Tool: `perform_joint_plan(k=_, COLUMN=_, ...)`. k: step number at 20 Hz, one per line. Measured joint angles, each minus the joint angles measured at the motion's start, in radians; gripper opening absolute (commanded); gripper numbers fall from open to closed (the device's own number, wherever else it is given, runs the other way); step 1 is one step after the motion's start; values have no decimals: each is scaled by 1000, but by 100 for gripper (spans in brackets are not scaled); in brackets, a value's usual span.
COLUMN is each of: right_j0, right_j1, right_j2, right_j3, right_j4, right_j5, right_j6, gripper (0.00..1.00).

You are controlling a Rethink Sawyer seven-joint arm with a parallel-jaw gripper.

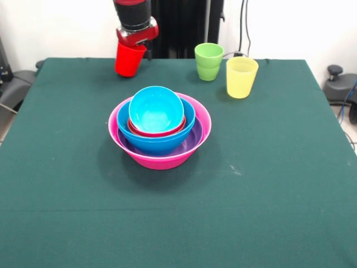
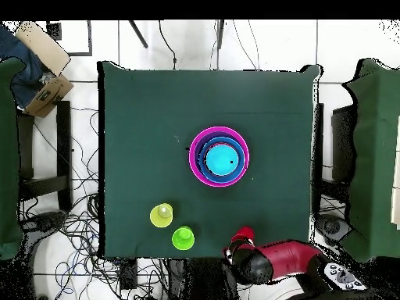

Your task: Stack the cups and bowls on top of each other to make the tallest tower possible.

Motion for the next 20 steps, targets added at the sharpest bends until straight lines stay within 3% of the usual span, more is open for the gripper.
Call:
perform_joint_plan(k=16, right_j0=-6, right_j1=-36, right_j2=-28, right_j3=-9, right_j4=3, right_j5=-21, right_j6=0, gripper=0)
perform_joint_plan(k=20, right_j0=-25, right_j1=-49, right_j2=-12, right_j3=-6, right_j4=41, right_j5=5, right_j6=0, gripper=0)
